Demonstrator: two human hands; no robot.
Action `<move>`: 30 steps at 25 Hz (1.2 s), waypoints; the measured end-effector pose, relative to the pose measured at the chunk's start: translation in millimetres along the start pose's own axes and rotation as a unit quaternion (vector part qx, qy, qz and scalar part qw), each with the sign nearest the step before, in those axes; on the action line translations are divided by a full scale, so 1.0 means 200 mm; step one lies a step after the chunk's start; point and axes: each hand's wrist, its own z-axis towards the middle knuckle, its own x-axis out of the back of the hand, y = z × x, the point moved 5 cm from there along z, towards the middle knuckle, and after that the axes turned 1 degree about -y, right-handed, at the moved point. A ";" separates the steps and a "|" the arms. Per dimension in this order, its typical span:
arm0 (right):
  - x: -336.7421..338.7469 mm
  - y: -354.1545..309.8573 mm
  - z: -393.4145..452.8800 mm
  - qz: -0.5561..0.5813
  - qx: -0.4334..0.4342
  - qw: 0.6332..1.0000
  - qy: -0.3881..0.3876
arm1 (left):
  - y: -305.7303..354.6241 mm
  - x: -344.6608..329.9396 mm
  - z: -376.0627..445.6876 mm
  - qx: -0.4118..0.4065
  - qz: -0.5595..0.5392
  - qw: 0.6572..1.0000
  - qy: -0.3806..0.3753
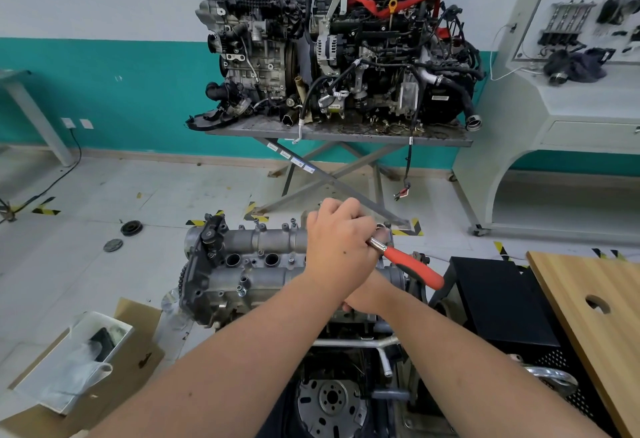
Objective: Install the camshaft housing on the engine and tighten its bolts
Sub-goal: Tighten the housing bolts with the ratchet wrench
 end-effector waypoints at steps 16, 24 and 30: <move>-0.01 0.00 0.01 -0.001 0.009 1.000 -0.015 | -0.23 -0.01 0.18 0.260 -0.090 0.859 -0.432; -0.01 0.01 0.01 -0.020 0.002 1.000 -0.011 | -0.12 0.00 0.23 0.053 0.139 0.933 -0.327; -0.01 0.01 0.01 -0.027 0.001 1.000 -0.010 | -0.10 0.02 0.24 -0.021 0.074 0.926 -0.370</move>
